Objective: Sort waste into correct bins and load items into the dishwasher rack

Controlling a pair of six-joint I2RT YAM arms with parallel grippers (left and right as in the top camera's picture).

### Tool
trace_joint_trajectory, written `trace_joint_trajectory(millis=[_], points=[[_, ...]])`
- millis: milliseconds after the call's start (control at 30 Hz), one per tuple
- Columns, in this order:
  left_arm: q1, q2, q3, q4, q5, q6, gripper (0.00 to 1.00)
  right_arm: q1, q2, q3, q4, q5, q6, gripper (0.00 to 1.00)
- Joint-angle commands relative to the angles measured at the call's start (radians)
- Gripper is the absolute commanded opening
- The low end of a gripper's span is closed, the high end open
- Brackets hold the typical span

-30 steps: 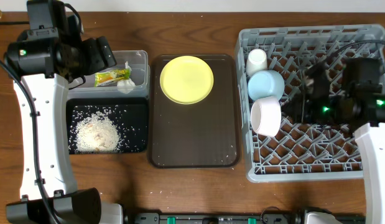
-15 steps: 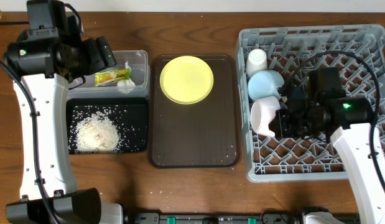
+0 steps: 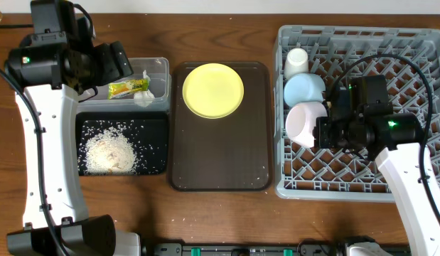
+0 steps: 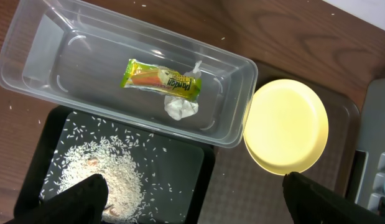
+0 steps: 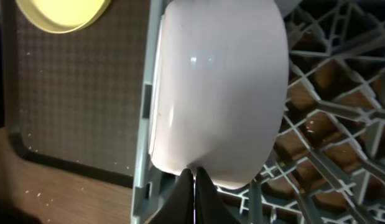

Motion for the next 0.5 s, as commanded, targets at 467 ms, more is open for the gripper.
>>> trace_joint_trajectory(millis=[467], points=[[0.004, -0.002, 0.013, -0.003, -0.012, -0.013, 0.93, 0.012, 0.003, 0.067, 0.072, -0.192, -0.067, 0.12]])
